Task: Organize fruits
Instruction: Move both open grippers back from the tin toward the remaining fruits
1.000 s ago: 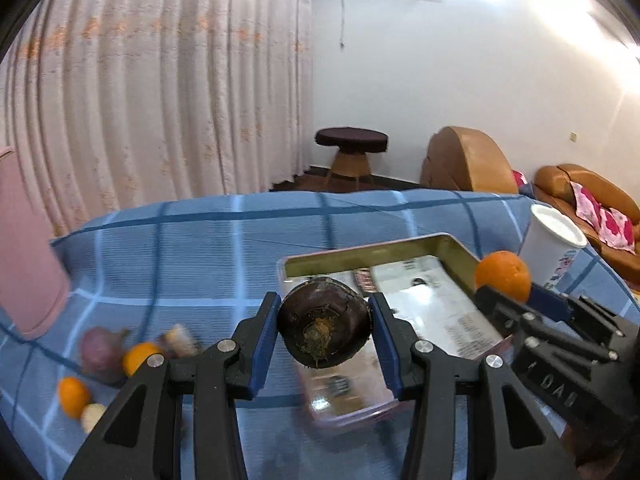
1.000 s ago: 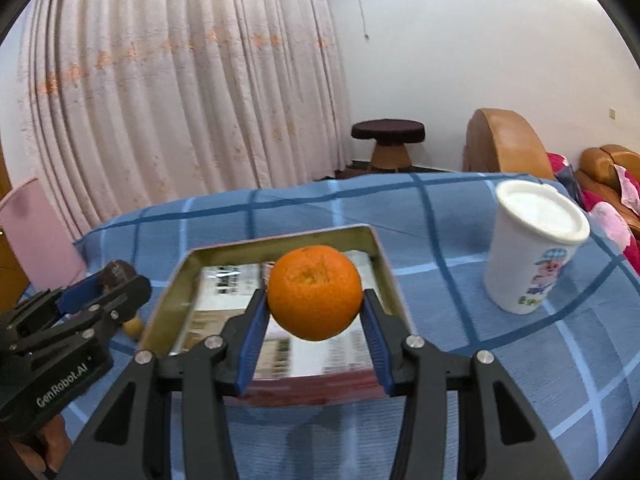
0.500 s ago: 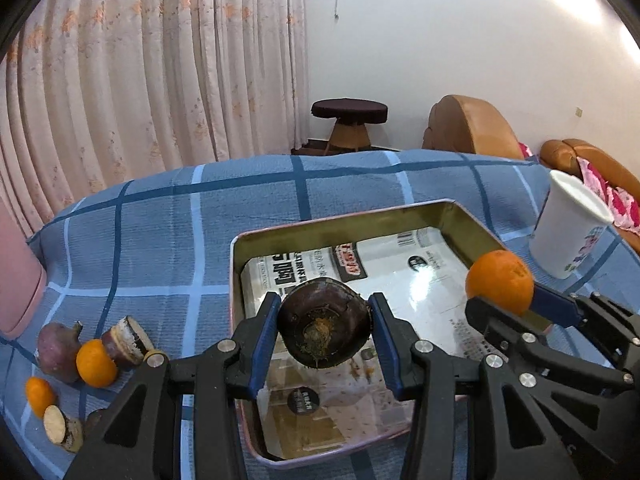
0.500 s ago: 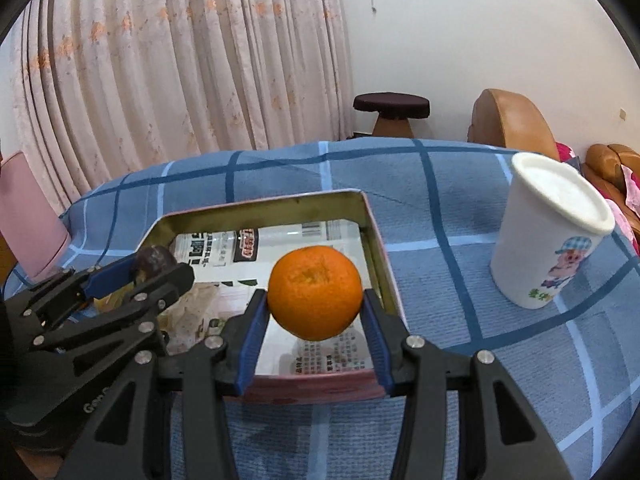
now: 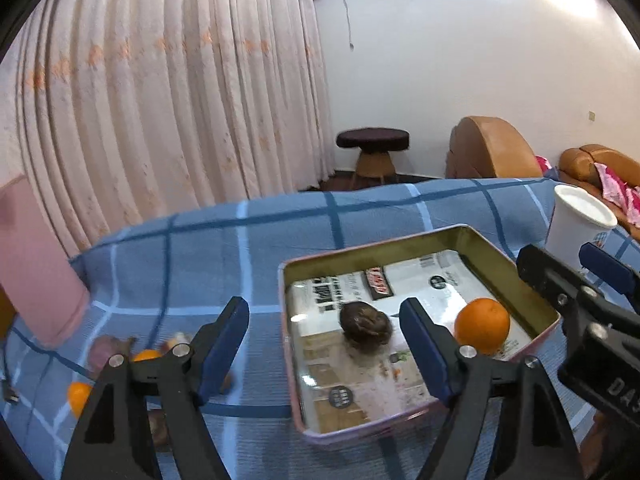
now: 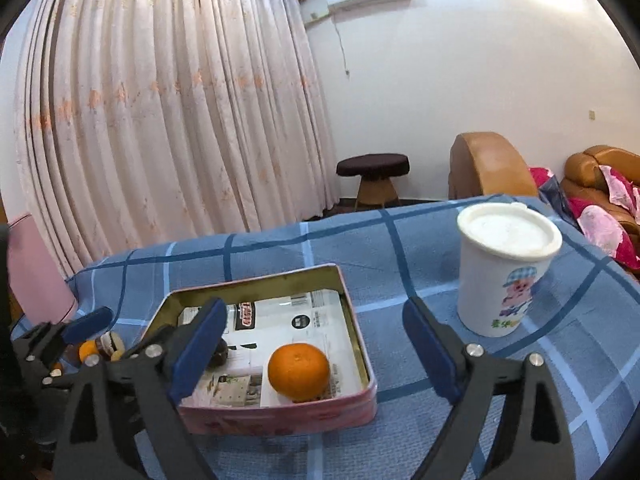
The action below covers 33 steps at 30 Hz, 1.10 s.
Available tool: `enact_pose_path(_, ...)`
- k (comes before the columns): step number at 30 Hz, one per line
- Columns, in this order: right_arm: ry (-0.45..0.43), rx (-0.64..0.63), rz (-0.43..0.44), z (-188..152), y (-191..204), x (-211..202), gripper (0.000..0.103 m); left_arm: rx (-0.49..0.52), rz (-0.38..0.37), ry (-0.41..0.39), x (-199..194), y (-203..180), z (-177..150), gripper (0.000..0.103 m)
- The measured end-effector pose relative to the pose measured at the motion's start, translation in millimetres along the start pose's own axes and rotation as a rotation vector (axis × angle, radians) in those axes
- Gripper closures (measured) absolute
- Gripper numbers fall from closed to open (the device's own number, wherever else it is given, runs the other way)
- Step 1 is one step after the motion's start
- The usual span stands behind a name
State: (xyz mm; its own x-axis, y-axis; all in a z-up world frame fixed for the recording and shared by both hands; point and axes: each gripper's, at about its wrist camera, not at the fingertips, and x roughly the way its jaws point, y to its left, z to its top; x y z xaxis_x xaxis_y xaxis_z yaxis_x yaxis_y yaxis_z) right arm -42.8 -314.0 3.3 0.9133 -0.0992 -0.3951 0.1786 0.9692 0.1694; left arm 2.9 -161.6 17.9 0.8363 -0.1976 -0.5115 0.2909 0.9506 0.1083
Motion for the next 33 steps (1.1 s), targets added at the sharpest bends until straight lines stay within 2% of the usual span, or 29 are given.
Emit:
enact_pose_path(5, 0.045, -0.004, 0.007, -6, 11, 6, 0.011, -0.008, 0.029, 0.0, -5, 14, -9, 0.024)
enact_pose_path(8, 0.017, -0.007, -0.011, -7, 17, 0, 0.011, -0.031, 0.037, 0.008, -8, 27, -16, 0.024)
enact_pose_path(17, 0.022, 0.009, -0.021, -14, 28, -9, 0.011, -0.061, 0.059, 0.022, -16, 55, -33, 0.024)
enact_pose_path(21, 0.039, 0.008, -0.003, -21, 43, -15, 0.011, -0.065, 0.068, 0.029, -19, 69, -39, 0.024)
enact_pose_path(25, 0.082, -0.003, 0.025, -29, 61, -17, 0.017, -0.06, 0.082, 0.038, -21, 84, -46, 0.024)
enact_pose_path(29, 0.118, -0.033, 0.065, -37, 82, -17, 0.02, -0.08, 0.081, 0.06, -23, 109, -55, 0.024)
enact_pose_path(33, 0.14, -0.056, 0.102, -43, 103, -18, 0.021, -0.091, 0.119, 0.072, -24, 136, -63, 0.024)
